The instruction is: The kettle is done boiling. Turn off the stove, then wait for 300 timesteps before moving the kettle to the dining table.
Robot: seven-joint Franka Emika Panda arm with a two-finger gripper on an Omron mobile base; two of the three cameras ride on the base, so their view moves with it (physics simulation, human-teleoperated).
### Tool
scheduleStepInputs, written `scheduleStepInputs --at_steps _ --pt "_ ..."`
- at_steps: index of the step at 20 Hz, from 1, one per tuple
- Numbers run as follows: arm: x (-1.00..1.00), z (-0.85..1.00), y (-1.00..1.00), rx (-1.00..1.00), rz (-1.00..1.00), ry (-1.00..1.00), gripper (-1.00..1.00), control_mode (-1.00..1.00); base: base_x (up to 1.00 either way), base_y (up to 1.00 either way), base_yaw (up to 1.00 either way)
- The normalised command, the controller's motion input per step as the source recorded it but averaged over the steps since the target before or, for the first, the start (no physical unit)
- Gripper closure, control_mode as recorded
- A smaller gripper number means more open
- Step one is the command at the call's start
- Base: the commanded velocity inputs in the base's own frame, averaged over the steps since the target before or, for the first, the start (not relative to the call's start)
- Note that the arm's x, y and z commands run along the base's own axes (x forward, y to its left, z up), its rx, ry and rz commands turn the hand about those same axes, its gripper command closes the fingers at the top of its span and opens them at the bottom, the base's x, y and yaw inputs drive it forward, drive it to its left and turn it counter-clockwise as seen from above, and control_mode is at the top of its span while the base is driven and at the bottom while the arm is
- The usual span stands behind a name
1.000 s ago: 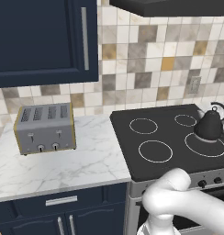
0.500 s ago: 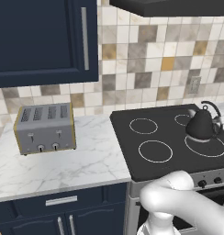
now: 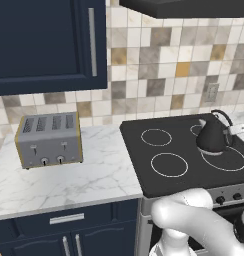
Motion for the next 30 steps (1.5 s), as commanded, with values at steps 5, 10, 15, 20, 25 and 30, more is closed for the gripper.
scheduleStepInputs --at_steps 5,10,15,20,25,30 --pt "-0.07 0.00 0.00 0.00 0.00 -0.05 1.00 1.00 -0.11 0.00 -0.01" --pt "0.00 0.00 0.00 0.00 0.00 0.00 1.00 1.00 -0.59 0.00 -0.13" --pt "0.00 0.00 0.00 0.00 0.00 0.00 1.00 1.00 -0.54 0.00 -0.17" --pt "0.00 0.00 0.00 0.00 0.00 0.00 1.00 1.00 -0.42 0.00 -0.27" --pt "0.00 0.00 0.00 0.00 0.00 0.00 1.00 1.00 -0.26 0.12 -0.39" --pt "0.00 0.00 0.00 0.00 0.00 0.00 1.00 1.00 -0.29 0.14 -0.45"
